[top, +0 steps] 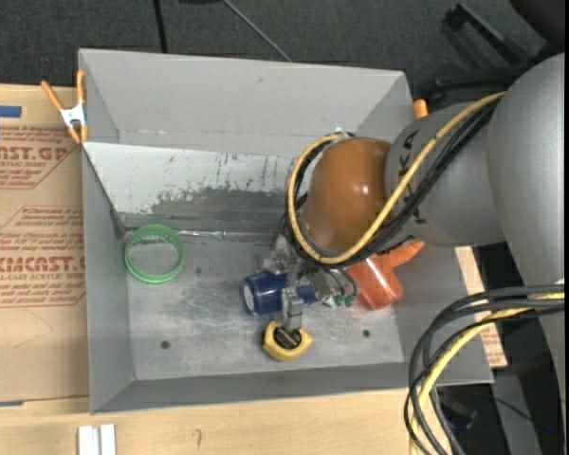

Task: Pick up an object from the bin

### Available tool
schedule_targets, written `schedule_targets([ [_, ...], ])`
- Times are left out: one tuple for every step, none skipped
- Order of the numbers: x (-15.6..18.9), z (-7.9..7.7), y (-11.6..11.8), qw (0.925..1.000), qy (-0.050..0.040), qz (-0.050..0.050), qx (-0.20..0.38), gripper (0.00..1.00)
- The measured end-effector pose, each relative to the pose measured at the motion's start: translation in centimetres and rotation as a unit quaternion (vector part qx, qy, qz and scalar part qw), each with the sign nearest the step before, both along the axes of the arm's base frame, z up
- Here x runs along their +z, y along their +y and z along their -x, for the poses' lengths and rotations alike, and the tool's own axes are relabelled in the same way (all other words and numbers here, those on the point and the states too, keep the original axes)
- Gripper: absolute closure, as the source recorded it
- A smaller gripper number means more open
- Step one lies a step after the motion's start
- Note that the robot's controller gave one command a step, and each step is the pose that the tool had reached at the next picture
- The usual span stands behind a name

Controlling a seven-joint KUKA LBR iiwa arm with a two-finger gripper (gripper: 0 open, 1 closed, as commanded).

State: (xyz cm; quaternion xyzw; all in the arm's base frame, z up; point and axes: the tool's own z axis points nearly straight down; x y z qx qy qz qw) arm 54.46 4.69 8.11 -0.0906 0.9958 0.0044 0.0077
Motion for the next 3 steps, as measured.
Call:
schedule_targets([
  [8.9, -0.8, 2.9, 0.9929, 0.0057, 0.005, 0.119, 1.00],
  [8.9, -0.8, 3.0, 0.9929, 0.0059, 0.005, 0.119, 1.00],
  [16.1, -0.5, 1.1, 0.9937, 0.0056, 0.005, 0.112, 1.00],
])
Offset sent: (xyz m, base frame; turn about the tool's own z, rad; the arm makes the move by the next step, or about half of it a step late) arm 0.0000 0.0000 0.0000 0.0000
